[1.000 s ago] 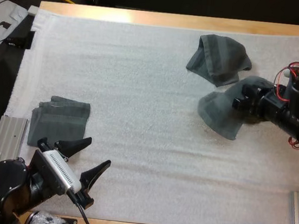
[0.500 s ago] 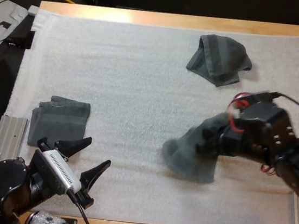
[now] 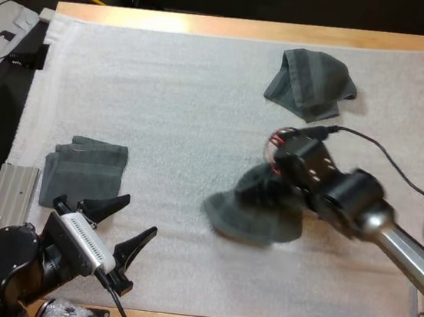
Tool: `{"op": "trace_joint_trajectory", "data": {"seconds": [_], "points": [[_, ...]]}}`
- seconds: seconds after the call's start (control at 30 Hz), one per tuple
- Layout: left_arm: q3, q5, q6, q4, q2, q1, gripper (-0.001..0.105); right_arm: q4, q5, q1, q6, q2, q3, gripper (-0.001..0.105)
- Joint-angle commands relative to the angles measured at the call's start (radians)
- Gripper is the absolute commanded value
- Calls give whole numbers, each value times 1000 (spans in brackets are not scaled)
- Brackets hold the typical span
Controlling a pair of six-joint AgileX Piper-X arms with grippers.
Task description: Pick towel from pile, fold and stack
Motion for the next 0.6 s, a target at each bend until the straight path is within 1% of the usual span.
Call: {"op": "trace_joint_trajectory", "data": {"seconds": [0.0, 0.13, 0.17, 0.2, 0.23, 0.3, 0.37, 0.4, 0.43, 0.5, 0.57], "points": [[-5, 8, -11, -5, -1, -4, 61, -172, 23, -26, -6, 136, -11, 0], [-5, 7, -13, -4, 2, -4, 61, -301, 21, -62, -7, 219, -52, 2], [-5, 7, -12, -3, 3, -4, 61, -318, 18, -70, -9, 232, -65, 5], [-7, 7, -12, -3, 4, -5, 61, -330, 15, -76, -9, 246, -78, 12], [-6, 8, -12, -3, 3, -5, 61, -338, 13, -80, -11, 256, -90, 21], [-5, 6, -12, -4, 3, -5, 60, -343, 10, -84, -8, 268, -112, 43], [-6, 6, -14, -3, 3, -5, 61, -332, 9, -92, -7, 266, -130, 67], [-6, 6, -14, -3, 3, -5, 61, -319, 11, -94, -7, 264, -134, 73], [-5, 6, -14, -4, 1, -5, 61, -302, 16, -95, -7, 261, -137, 75], [-5, 7, -14, -6, 2, -5, 60, -250, 31, -98, -8, 253, -141, 73], [-4, 13, -10, -2, -1, -4, 61, -290, 35, -92, -12, 250, -147, 74]]}}
